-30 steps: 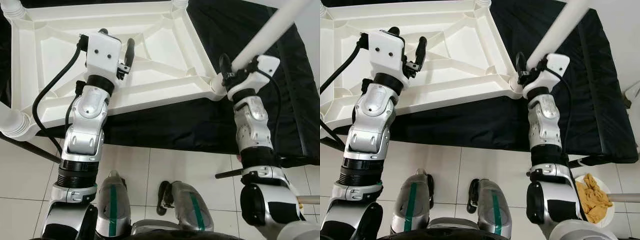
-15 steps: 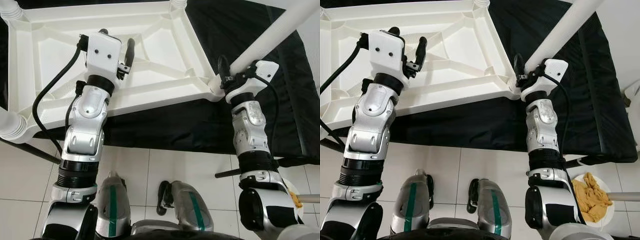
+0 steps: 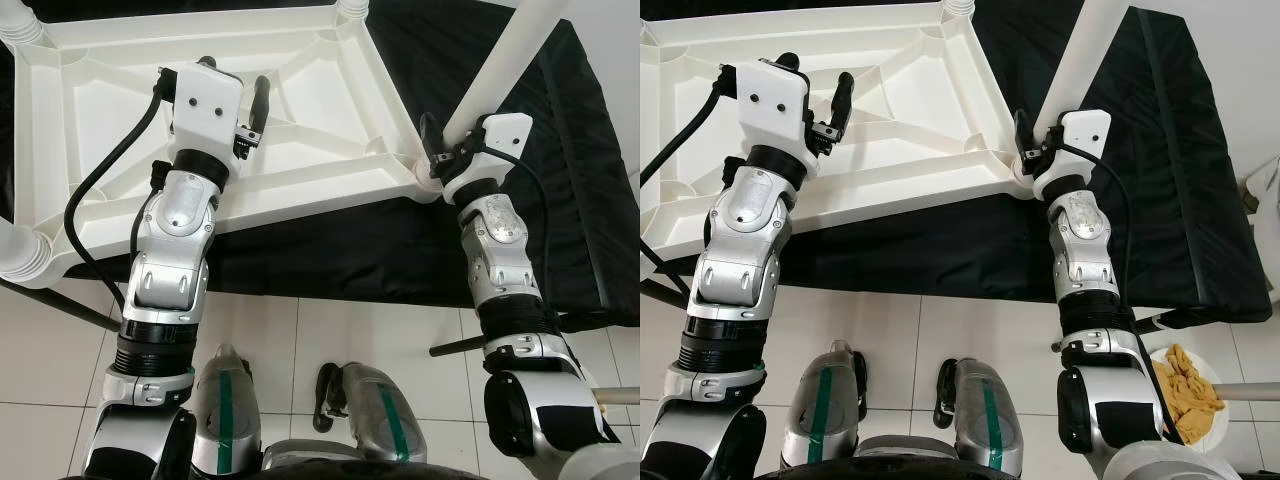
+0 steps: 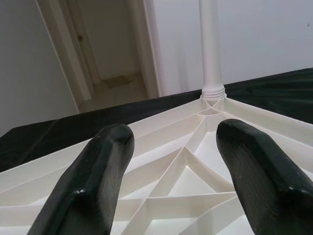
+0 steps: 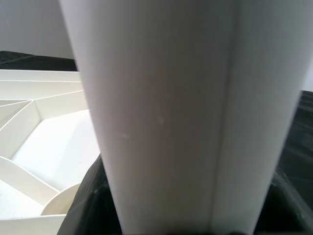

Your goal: Building children table

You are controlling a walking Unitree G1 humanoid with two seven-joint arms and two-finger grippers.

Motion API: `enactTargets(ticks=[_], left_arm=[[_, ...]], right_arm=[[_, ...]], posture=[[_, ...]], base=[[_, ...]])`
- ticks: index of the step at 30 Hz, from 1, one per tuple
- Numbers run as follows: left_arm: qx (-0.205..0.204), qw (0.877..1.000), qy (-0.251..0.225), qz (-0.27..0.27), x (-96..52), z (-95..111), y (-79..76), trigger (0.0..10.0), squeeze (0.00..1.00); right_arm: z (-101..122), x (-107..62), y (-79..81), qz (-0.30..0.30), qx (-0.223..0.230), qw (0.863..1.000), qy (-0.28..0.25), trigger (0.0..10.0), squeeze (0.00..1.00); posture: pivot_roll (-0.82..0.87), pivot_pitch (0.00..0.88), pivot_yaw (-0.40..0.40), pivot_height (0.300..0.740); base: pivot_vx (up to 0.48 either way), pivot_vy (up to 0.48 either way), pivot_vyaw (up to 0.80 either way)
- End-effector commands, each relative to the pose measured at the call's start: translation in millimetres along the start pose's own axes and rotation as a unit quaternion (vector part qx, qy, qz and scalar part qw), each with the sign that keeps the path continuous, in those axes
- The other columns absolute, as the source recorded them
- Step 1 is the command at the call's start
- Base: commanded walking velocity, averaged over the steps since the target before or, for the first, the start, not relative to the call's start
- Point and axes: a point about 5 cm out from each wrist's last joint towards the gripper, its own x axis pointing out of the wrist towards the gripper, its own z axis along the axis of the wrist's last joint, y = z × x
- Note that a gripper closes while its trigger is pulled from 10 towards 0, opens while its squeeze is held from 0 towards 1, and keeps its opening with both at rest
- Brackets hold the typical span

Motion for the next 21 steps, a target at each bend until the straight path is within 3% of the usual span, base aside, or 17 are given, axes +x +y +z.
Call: enactTargets(ticks=[1,7,10,21], left_arm=[[0.007,1.000,0.002,0.016,-1.6,1,1.0,10.0,0.00],[0.006,1.000,0.003,0.015,-2.6,1,0.8,10.0,0.00],[0.006,1.000,0.003,0.015,-2.6,2,0.7,10.0,0.00],[0.006,1.000,0.004,0.017,-3.2,2,0.8,10.0,0.00]], right_arm=[[-28,-11.8,3.4,0.003,0.011,0.997,0.070,10.0,0.00],[-37,-15.6,-2.6,-0.022,0.048,0.994,0.095,10.0,0.00],[-44,-15.7,-15.0,-0.071,0.082,0.987,0.118,10.0,0.00],[-47,-17.3,-18.0,-0.082,0.095,0.984,0.129,10.0,0.00]], posture=[[0.16,0.039,-0.075,0.740],[0.16,0.047,-0.074,0.740],[0.16,0.050,-0.075,0.740],[0.16,0.053,-0.077,0.740]], base=[[0.000,0.000,0.00],[0.000,0.000,0.00],[0.000,0.000,0.00],[0.000,0.000,0.00]])
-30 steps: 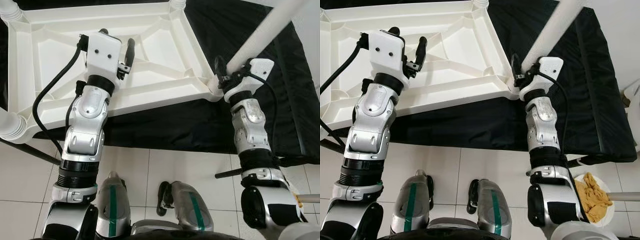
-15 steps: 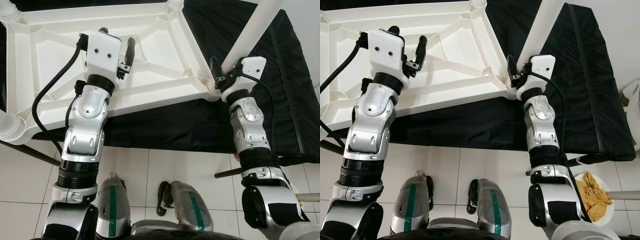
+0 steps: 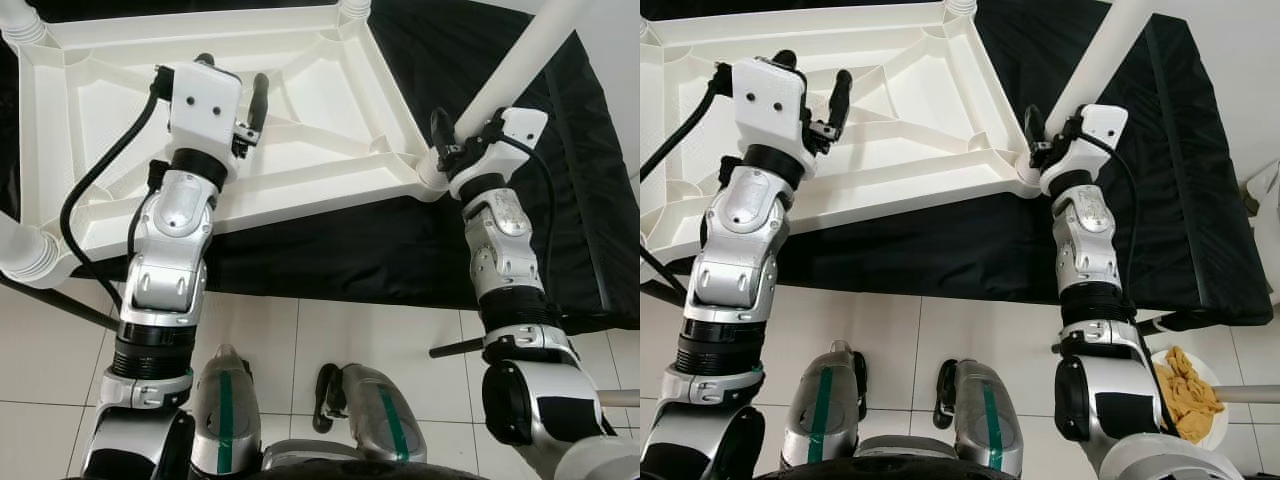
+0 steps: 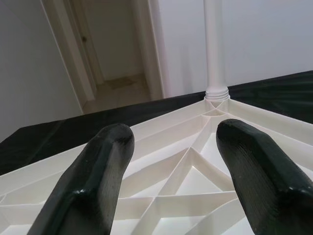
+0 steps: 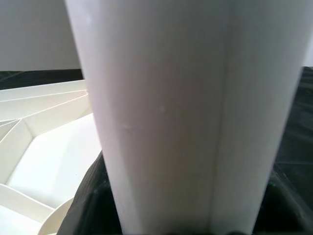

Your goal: Building children table

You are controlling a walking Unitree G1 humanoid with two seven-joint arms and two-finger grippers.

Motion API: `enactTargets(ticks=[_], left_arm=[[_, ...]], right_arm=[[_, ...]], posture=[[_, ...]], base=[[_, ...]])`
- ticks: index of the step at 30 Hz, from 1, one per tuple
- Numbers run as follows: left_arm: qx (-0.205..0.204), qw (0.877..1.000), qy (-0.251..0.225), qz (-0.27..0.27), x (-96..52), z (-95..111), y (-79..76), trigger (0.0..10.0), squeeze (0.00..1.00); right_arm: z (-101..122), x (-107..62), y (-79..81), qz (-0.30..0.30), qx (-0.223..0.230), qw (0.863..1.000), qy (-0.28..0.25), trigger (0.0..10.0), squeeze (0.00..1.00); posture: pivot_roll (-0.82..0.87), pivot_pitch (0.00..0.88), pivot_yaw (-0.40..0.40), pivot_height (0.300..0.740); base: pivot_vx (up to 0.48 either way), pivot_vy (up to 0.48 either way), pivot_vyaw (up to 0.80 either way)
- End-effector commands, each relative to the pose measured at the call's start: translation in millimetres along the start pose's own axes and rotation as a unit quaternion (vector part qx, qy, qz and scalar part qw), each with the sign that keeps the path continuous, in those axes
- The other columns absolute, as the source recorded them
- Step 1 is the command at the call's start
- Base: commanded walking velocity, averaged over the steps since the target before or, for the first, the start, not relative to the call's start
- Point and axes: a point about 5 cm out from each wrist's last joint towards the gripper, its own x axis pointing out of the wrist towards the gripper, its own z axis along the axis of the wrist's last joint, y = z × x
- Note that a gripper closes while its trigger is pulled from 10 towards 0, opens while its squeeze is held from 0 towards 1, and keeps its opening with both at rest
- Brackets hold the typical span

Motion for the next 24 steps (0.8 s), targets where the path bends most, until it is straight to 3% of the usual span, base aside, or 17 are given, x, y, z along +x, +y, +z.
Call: enactTargets(ticks=[1,16,18,24], left_arm=[[0.006,1.000,0.006,0.016,-1.6,-1,0.5,10.0,0.00],[0.008,1.000,0.006,0.017,-1.6,0,1.8,10.0,0.00],[0.008,1.000,0.006,0.017,-1.3,0,2.0,10.0,0.00],[0.008,1.000,0.005,0.017,-0.4,0,2.1,10.0,0.00]], right_arm=[[-43,-18.6,-10.2,-0.037,0.024,0.993,0.109,10.0,0.00],[-43,-17.5,-7.1,-0.047,0.023,0.994,0.099,10.0,0.00],[-40,-17.5,-3.9,-0.084,0.022,0.993,0.078,10.0,0.00],[-37,-15.6,4.6,-0.120,0.016,0.991,0.055,10.0,0.00]], posture=[[0.17,0.053,-0.077,0.740],[0.17,0.050,-0.077,0.740],[0.17,0.048,-0.077,0.740],[0.17,0.045,-0.076,0.740]], base=[[0.000,0.000,0.00],[0.000,0.000,0.00],[0.000,0.000,0.00],[0.000,0.000,0.00]])
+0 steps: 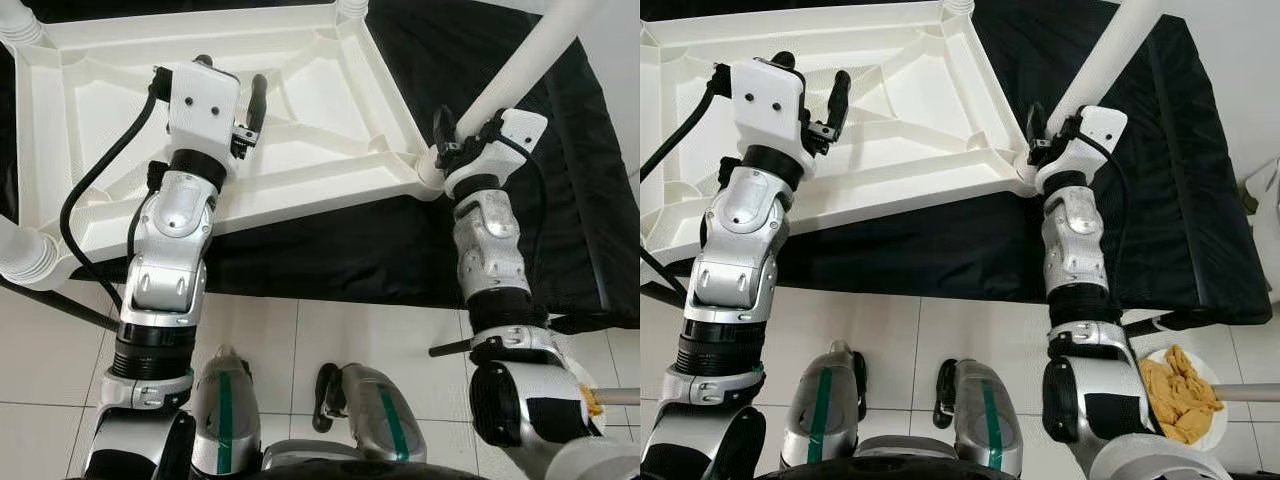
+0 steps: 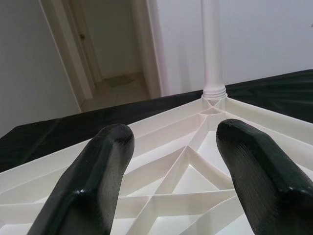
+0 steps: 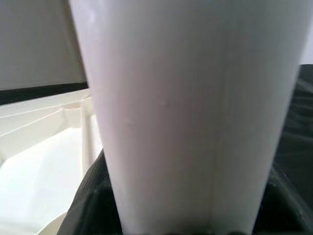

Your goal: Building children table

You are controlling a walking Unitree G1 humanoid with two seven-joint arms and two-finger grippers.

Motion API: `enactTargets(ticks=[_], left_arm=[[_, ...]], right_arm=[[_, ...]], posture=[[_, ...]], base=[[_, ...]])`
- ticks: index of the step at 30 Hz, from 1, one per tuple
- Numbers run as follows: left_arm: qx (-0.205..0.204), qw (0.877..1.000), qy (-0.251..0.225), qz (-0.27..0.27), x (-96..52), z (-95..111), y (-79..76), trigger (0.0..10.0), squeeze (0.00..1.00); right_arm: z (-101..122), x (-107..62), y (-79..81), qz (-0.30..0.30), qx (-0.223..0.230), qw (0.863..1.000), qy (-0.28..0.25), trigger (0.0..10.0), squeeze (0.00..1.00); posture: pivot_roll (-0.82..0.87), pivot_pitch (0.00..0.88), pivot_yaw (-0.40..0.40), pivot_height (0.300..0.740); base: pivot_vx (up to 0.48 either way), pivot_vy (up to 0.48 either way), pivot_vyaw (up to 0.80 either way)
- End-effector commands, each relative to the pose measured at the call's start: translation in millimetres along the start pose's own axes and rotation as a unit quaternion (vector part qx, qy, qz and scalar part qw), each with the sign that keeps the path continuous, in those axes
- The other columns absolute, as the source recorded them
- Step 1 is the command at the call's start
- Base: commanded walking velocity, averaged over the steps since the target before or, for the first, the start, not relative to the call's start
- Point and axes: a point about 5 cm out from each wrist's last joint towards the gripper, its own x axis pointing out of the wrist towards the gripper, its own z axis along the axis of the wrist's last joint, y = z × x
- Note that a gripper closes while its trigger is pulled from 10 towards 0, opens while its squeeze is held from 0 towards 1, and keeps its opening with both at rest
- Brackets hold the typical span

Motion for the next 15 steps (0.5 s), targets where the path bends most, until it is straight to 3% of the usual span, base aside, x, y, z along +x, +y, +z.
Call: enactTargets(ticks=[1,11,15], left_arm=[[0.007,1.000,0.002,0.015,0.6,1,0.6,10.0,0.00],[0.006,1.000,0.000,0.018,1.7,2,0.4,10.0,0.00],[0.006,1.000,0.000,0.019,1.7,2,-0.4,10.0,0.00]], right_arm=[[-32,-13.2,-6.0,-0.055,-0.009,0.996,0.074,10.0,0.00],[-26,2.2,9.1,-0.123,-0.014,0.990,0.074,10.0,0.00],[-25,6.2,19.6,-0.119,-0.017,0.990,0.076,10.0,0.00]], posture=[[0.17,0.045,-0.075,0.740],[0.18,0.044,-0.085,0.740],[0.18,0.045,-0.087,0.740]], base=[[0.000,0.000,0.00],[0.000,0.000,0.00],[0.000,0.000,0.00]])
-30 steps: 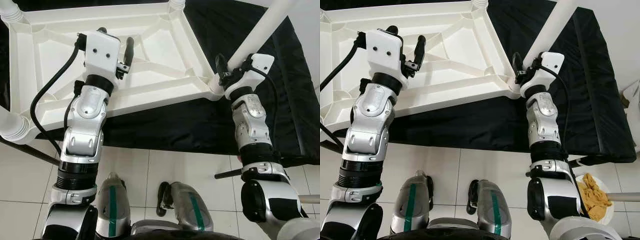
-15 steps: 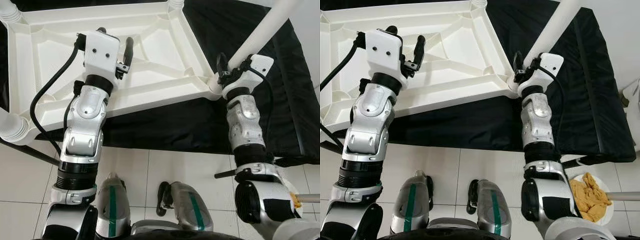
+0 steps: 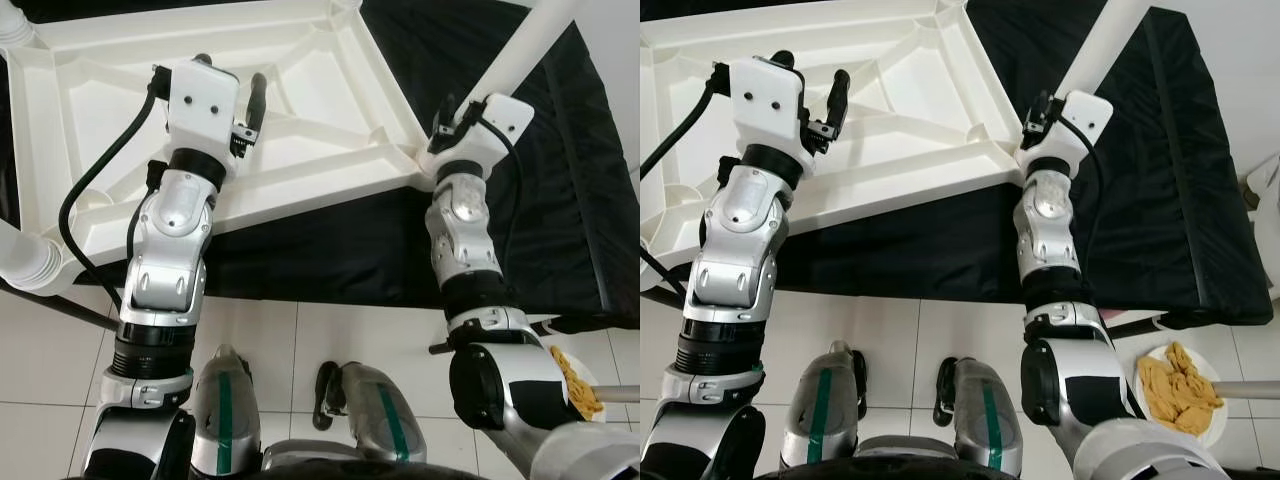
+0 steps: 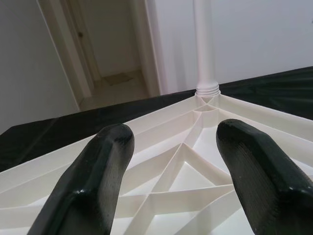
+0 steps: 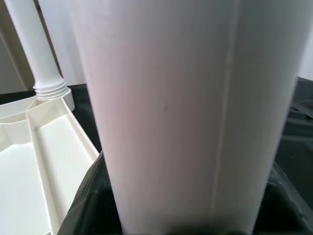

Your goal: Building children table

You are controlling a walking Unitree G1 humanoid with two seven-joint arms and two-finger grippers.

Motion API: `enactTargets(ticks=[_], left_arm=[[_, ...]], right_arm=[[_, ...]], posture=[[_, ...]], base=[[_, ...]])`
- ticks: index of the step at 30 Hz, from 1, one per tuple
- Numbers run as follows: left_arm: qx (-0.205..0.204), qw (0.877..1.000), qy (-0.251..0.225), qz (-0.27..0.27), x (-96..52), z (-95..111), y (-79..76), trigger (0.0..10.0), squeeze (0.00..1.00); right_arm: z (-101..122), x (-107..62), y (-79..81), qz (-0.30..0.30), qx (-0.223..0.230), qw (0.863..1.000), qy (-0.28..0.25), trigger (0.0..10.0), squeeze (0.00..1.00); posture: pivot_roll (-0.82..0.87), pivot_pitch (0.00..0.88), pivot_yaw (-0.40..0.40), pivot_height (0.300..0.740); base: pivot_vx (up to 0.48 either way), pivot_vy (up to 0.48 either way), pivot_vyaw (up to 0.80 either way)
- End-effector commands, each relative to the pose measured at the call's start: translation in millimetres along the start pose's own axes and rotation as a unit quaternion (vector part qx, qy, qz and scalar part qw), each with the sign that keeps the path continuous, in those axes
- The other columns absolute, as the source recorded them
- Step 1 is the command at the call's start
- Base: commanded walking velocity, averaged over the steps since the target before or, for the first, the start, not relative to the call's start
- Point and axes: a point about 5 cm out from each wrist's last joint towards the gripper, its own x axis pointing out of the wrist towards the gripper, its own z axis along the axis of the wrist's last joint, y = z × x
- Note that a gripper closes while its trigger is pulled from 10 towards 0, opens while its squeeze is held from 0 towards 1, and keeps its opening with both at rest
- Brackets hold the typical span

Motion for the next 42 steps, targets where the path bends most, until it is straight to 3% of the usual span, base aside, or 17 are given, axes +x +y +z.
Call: enactTargets(ticks=[1,5,14,25,37,40,42], left_arm=[[0.007,1.000,0.002,0.019,0.9,1,0.2,10.0,0.00],[0.007,1.000,0.002,0.022,0.3,1,1.0,10.0,0.00],[0.006,1.000,0.002,0.024,0.5,1,1.3,10.0,0.00],[0.005,1.000,0.001,0.024,0.6,1,0.7,10.0,0.00],[0.004,1.000,0.002,0.027,-0.2,1,0.3,10.0,0.00],[0.004,1.000,0.002,0.028,-0.4,1,0.3,10.0,0.00],[0.004,1.000,0.002,0.028,-0.2,1,0.6,10.0,0.00]], right_arm=[[-31,-10.7,-6.1,-0.015,-0.014,0.997,0.077,10.0,0.00],[-29,-9.0,-3.5,-0.017,-0.014,0.997,0.076,10.0,0.00],[-32,-2.9,-13.8,-0.062,0.008,0.991,0.115,10.0,0.00],[-20,5.7,-19.4,-0.092,0.027,0.990,0.100,10.0,0.00],[-32,0.1,-20.0,-0.068,-0.019,0.990,0.125,10.0,0.00],[-37,0.8,-32.0,-0.068,-0.093,0.986,0.124,10.0,0.00],[-39,0.0,-34.8,-0.067,-0.098,0.985,0.125,10.0,0.00]], posture=[[0.18,0.045,-0.087,0.740],[0.18,0.047,-0.092,0.740],[0.18,0.048,-0.092,0.740],[0.18,0.051,-0.094,0.740],[0.18,0.054,-0.100,0.740],[0.18,0.054,-0.101,0.740],[0.17,0.055,-0.101,0.740]], base=[[0.000,0.000,0.00],[0.000,0.000,0.00],[0.000,0.000,0.00],[0.000,0.000,0.00],[0.000,0.000,0.00],[0.000,0.000,0.00],[0.000,0.000,0.00]])
